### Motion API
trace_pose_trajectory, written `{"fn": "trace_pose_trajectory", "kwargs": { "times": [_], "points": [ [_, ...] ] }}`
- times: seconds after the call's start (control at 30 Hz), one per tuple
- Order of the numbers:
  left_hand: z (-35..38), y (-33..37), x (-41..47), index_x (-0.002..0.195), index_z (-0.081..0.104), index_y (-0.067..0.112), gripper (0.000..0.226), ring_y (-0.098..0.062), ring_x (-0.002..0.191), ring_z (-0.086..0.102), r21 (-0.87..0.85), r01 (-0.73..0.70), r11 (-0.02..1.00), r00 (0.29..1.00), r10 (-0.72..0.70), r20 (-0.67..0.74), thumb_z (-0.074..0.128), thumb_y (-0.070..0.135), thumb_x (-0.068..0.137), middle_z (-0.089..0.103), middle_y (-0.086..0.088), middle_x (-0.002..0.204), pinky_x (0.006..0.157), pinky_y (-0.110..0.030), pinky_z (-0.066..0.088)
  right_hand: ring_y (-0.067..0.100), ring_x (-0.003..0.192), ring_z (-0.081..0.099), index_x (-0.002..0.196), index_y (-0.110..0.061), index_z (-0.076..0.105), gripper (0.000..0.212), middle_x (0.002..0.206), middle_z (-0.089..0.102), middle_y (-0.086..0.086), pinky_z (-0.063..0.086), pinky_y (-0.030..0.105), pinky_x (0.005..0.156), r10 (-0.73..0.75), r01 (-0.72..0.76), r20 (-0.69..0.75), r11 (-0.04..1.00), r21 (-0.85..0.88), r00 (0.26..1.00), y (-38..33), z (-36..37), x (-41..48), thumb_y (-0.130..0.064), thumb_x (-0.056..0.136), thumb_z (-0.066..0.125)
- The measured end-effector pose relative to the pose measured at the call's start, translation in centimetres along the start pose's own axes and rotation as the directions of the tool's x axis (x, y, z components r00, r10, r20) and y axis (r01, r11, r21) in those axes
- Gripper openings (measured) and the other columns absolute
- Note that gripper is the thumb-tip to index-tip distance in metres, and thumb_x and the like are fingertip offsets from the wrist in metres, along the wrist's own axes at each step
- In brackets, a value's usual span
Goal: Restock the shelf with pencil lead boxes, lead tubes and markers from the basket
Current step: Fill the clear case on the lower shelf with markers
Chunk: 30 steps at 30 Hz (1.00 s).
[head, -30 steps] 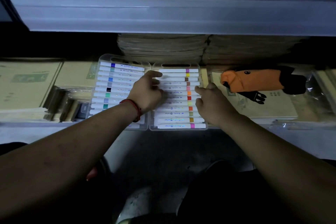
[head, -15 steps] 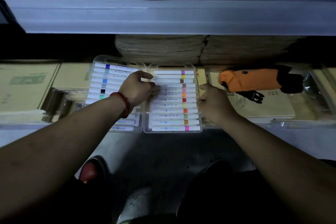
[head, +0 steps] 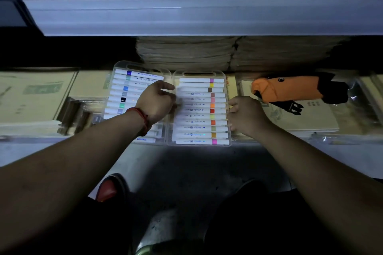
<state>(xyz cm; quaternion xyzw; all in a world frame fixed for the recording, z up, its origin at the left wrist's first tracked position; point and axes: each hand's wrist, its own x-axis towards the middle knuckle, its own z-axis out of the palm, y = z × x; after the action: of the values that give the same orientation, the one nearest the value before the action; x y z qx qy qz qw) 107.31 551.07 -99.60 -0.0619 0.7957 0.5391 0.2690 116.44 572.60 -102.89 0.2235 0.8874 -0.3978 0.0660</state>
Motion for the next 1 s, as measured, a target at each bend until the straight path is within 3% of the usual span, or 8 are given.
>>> {"fn": "trace_pose_trajectory", "kwargs": {
  "times": [0.1, 0.27, 0.4, 0.6, 0.8, 1.0],
  "points": [
    [-0.3, -0.2, -0.5, 0.122, 0.059, 0.01, 0.033, -0.039, 0.093, 0.073, 0.062, 0.045, 0.997, 0.999, -0.045, -0.004, 0.057, 0.002, 0.09, 0.075, -0.02, 0.096, 0.09, -0.054, 0.058, 0.023, 0.085, 0.071, 0.128, -0.007, 0.061, 0.035, 0.106, 0.072, 0.01, 0.061, 0.044, 0.081, -0.01, 0.01, 0.0, 0.999, -0.036, 1.0, 0.0, 0.1, 0.0, -0.007, 0.093, 0.063],
    [0.0, -0.3, -1.2, 0.131, 0.053, 0.004, 0.04, -0.037, 0.094, 0.067, -0.021, 0.078, 0.997, 0.995, -0.076, 0.065, 0.047, -0.01, 0.094, 0.067, -0.032, 0.116, 0.096, -0.053, 0.055, 0.023, 0.086, 0.071, 0.128, -0.006, 0.061, 0.034, 0.107, 0.071, 0.009, 0.06, 0.045, 0.084, -0.036, 0.037, 0.016, 0.999, -0.02, 0.999, 0.0, -0.1, -0.4, -0.007, 0.094, 0.063],
    [0.3, -0.3, -1.2, 0.133, 0.05, 0.005, 0.044, -0.035, 0.094, 0.066, -0.057, 0.092, 0.994, 0.994, -0.089, 0.059, 0.049, -0.01, 0.093, 0.068, -0.031, 0.115, 0.097, -0.054, 0.054, 0.022, 0.085, 0.07, 0.123, -0.008, 0.064, 0.029, 0.102, 0.07, 0.006, 0.061, 0.045, 0.083, -0.066, 0.067, 0.012, 0.997, -0.027, 0.998, 0.1, 0.0, -0.6, -0.007, 0.094, 0.061],
    [0.6, -0.4, -0.8, 0.126, 0.052, 0.01, 0.035, -0.042, 0.097, 0.071, 0.02, 0.061, 0.998, 0.998, -0.062, 0.027, 0.06, 0.004, 0.093, 0.072, -0.026, 0.104, 0.089, -0.057, 0.057, 0.022, 0.083, 0.07, 0.121, -0.009, 0.064, 0.029, 0.101, 0.071, 0.006, 0.061, 0.045, 0.082, -0.051, 0.051, 0.019, 0.998, -0.02, 0.999, 0.0, -0.1, -0.4, -0.007, 0.093, 0.063],
    [0.9, -0.3, -1.2, 0.117, 0.054, 0.016, 0.041, -0.03, 0.079, 0.075, 0.248, 0.02, 0.969, 0.999, -0.013, -0.03, 0.063, 0.03, 0.08, 0.074, -0.014, 0.09, 0.084, -0.048, 0.061, 0.024, 0.082, 0.07, 0.12, -0.009, 0.063, 0.028, 0.098, 0.069, 0.007, 0.061, 0.046, 0.081, -0.042, 0.043, 0.023, 0.999, -0.018, 0.999, 0.1, -0.1, -0.3, -0.008, 0.091, 0.065],
    [0.7, -0.1, -1.0, 0.124, 0.055, 0.009, 0.034, -0.042, 0.09, 0.073, 0.1, 0.057, 0.993, 0.998, -0.059, 0.018, 0.059, 0.008, 0.09, 0.072, -0.026, 0.096, 0.078, -0.052, 0.062, 0.023, 0.083, 0.071, 0.12, -0.01, 0.063, 0.028, 0.102, 0.07, 0.008, 0.062, 0.044, 0.079, -0.025, 0.025, 0.016, 0.999, -0.032, 1.0, 0.1, -0.1, -0.3, -0.005, 0.093, 0.062]
  ]
}}
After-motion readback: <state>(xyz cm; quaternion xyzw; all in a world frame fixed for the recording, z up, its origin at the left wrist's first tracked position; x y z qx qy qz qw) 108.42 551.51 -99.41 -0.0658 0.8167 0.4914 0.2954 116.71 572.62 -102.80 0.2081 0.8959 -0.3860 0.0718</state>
